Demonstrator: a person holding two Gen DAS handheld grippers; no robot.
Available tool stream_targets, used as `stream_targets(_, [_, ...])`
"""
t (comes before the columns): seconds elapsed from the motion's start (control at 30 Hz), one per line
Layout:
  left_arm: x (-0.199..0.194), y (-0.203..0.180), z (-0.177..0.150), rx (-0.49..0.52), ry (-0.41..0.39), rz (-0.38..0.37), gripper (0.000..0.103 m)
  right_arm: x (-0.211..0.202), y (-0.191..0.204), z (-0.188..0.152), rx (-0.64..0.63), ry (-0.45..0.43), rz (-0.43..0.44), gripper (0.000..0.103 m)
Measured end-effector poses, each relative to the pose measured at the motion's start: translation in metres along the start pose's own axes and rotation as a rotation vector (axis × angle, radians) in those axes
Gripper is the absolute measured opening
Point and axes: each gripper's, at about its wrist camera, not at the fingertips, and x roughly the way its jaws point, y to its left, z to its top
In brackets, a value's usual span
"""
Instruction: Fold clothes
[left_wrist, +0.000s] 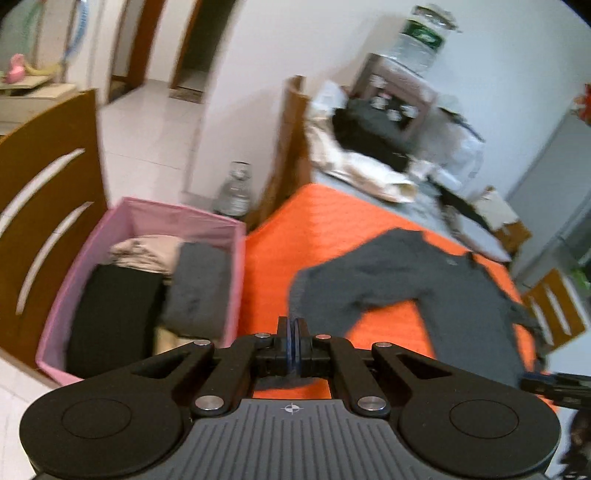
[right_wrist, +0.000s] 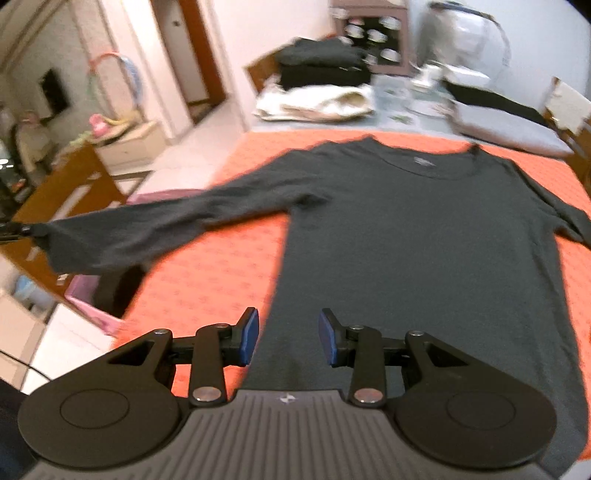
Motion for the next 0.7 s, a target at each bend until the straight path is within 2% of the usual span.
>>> stream_targets(0.23, [0.017,-0.043,0.005,-0.087,0.078,-0.120,0.004,-0.006,0.068,0.026,-0.096,-0.061,0.229,0.046])
stream_targets(0.3, [0.025,-0.053,0.006,-0.129,0.104,-0.160,0.004,-0.007,0.087,0.033,-0.120,-0.076,0.291,0.050])
stream_targets(0.37, [0.032,-0.060,0.007,-0.168,0.128,-0.194,0.004,-0.006,0.104,0.038,-0.150,-0.084,0.324,0.051])
stream_targets(0.47, [0.043,-0.071,0.008,-0.210,0.168,-0.237,0.004,-0.001,0.125,0.038,-0.190,-0.096,0.320,0.057])
stream_targets(0.7, [0.068,-0.107,0.006,-0.200,0.252,-0.312,0.004,0.015,0.136,0.029,-0.180,-0.119,0.234,0.057])
